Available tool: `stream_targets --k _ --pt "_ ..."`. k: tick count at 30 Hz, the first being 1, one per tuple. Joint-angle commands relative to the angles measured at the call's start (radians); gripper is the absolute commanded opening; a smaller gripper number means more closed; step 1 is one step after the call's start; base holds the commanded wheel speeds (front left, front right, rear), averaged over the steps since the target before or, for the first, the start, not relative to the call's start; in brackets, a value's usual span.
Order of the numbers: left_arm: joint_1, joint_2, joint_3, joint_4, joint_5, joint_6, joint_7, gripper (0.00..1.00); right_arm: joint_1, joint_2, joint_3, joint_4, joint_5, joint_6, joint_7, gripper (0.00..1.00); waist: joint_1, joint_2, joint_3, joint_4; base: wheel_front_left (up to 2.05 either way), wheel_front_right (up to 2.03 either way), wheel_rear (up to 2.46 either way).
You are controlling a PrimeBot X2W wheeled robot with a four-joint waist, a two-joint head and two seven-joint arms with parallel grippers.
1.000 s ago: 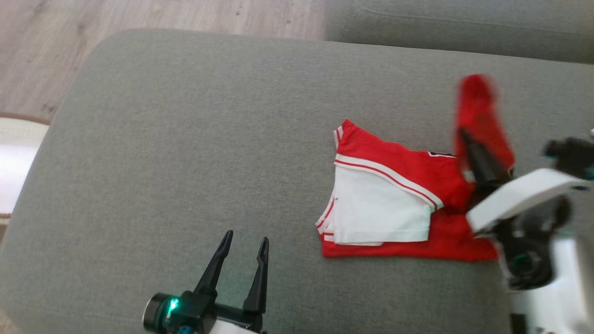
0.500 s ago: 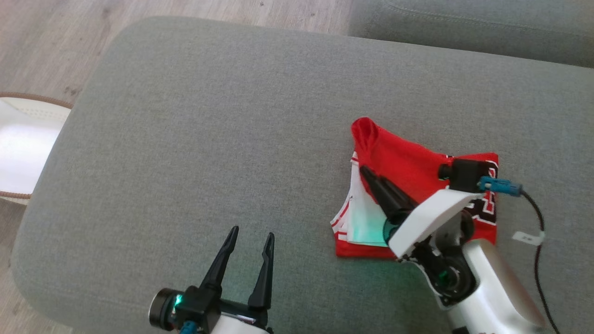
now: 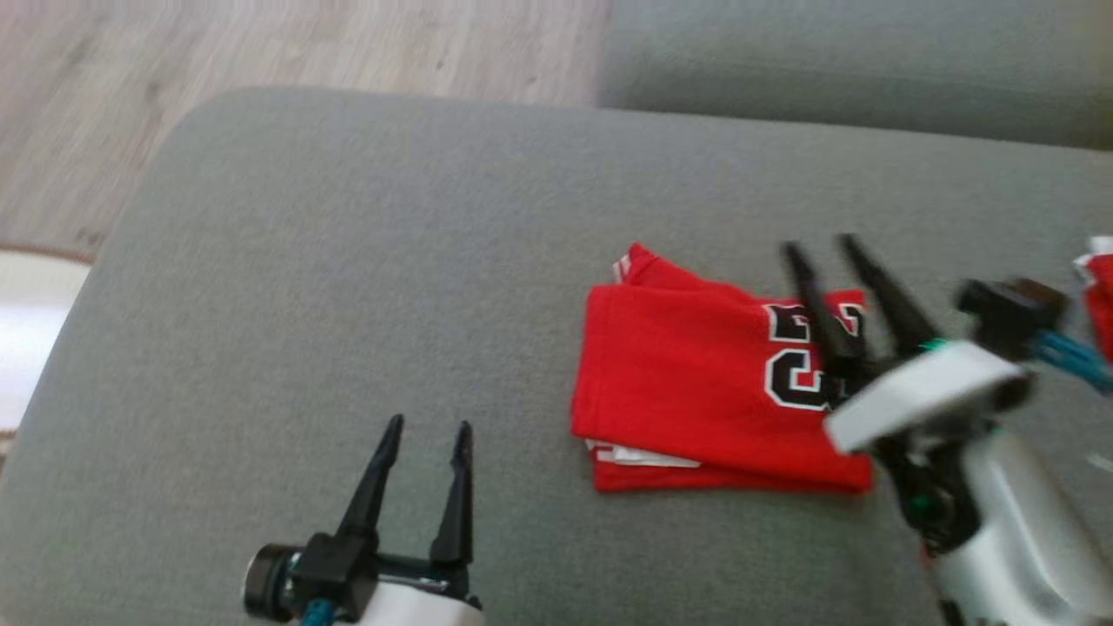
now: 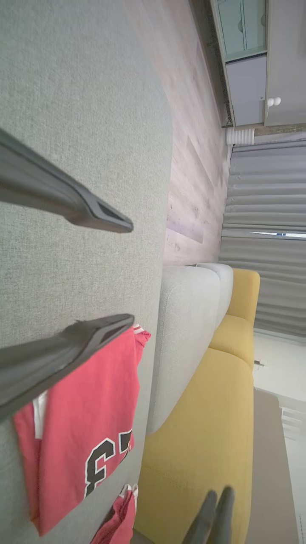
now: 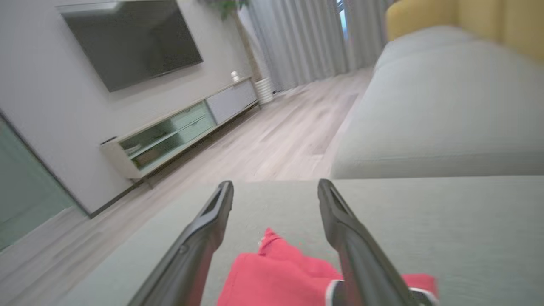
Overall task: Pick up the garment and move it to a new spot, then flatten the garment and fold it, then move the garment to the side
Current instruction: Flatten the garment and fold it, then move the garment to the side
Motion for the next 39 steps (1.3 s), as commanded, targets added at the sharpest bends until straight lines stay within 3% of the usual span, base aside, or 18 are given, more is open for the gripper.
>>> stream_targets --k 1,8,12,23,39 --pt "-0.001 -0.001 0.044 -0.038 0.005 0.008 -0.010 1.00 0.016 -0.015 0.001 -0.036 -0.026 -0.001 -0.035 1.00 0.0000 0.0000 -0.032 -0.030 0.00 0.00 0.00" --pt "0.047 0.010 0.095 -0.066 0.012 0.037 -0.010 1.00 0.151 -0.081 -0.096 -0.002 -0.202 -0.001 -0.265 1.00 0.0000 0.0000 -0.091 -0.092 0.00 0.00 0.00" --pt "0.077 0.010 0.118 -0.084 0.023 0.047 -0.010 1.00 0.234 -0.047 -0.152 0.039 -0.256 -0.001 -0.330 1.00 0.0000 0.0000 -0.118 -0.119 0.00 0.00 0.00" --pt "0.157 0.004 0.135 -0.094 0.096 0.050 -0.010 1.00 0.421 0.044 -0.187 0.047 -0.330 -0.001 -0.340 1.00 0.0000 0.0000 -0.193 -0.141 0.00 0.00 0.00" --pt "0.176 -0.010 0.148 -0.055 0.116 0.018 -0.010 1.00 0.449 0.065 -0.177 0.055 -0.362 -0.001 -0.340 1.00 0.0000 0.0000 -0.213 -0.144 0.00 0.00 0.00"
